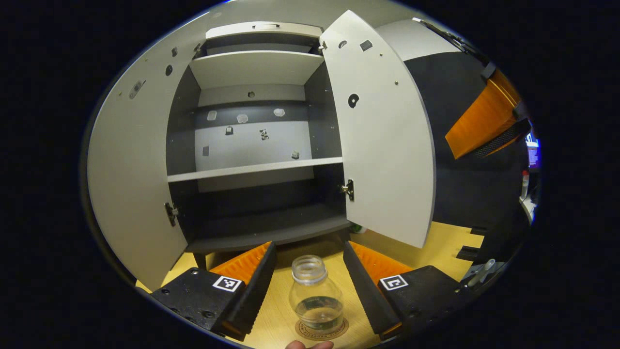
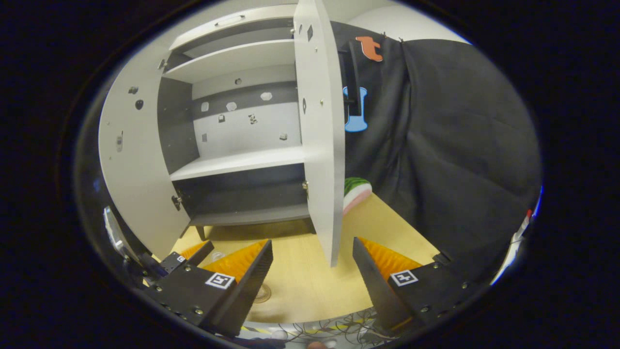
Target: Grasp the bottle in the cabinet with the left hand and place it on the coaster, then close the right door with the right hand and the left door with the left hand.
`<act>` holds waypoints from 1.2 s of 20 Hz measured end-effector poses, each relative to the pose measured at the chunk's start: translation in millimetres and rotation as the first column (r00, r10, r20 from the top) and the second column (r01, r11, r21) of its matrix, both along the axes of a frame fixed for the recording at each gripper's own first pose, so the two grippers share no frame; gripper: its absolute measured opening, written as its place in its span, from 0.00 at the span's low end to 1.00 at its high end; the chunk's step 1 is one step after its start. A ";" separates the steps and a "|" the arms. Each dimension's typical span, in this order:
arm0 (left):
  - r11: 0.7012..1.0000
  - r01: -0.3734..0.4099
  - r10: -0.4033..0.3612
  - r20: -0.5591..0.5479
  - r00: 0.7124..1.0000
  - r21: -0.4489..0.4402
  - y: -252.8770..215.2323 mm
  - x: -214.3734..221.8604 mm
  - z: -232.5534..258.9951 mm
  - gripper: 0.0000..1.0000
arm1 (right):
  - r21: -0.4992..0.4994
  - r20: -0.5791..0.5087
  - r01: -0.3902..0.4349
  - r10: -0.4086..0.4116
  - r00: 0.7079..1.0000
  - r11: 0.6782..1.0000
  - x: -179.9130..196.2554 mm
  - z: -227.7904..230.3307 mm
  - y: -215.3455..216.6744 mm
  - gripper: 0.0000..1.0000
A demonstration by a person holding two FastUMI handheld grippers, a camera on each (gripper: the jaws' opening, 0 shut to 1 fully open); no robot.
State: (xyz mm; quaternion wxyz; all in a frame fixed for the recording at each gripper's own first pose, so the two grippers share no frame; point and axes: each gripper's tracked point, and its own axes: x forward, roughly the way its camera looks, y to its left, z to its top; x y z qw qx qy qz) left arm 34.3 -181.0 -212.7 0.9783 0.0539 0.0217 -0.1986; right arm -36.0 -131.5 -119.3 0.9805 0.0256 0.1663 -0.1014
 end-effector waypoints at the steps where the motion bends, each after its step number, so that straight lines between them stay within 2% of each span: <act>1: 1.000 -0.008 0.008 0.006 1.000 -0.006 -0.6 0.4 10.2 0.88 | 0.004 0.020 -0.004 0.004 1.000 1.000 1.0 7.6 -3.4 1.00; 6: 0.998 -0.054 0.056 0.060 0.997 -0.044 -2.0 3.5 73.2 0.88 | 0.022 0.115 -0.039 0.036 0.993 0.999 11.7 44.3 -25.7 1.00; 12: 0.987 -0.149 0.154 0.111 0.982 -0.055 13.7 1.3 137.1 0.88 | 0.028 0.254 -0.082 0.073 0.964 0.996 30.7 106.7 -74.7 1.00; 17: 0.962 -0.270 0.273 0.096 0.957 -0.041 41.1 -7.4 151.9 0.90 | 0.066 0.327 -0.146 0.116 0.938 0.987 62.6 148.4 -106.5 1.00; 19: 0.951 -0.307 0.309 0.078 0.948 -0.035 50.4 -10.8 153.2 0.90 | 0.068 0.330 -0.192 0.160 0.930 0.979 78.0 151.4 -102.5 0.97; 21: 0.940 -0.340 0.341 0.073 0.937 -0.025 60.8 -14.6 156.9 0.90 | 0.051 0.340 -0.227 0.197 0.920 0.973 89.1 157.1 -99.3 1.00; 24: 0.925 -0.380 0.380 0.080 0.921 -0.017 77.3 -23.9 163.6 0.90 | 0.021 0.337 -0.247 0.226 0.914 0.969 95.7 158.8 -95.9 0.99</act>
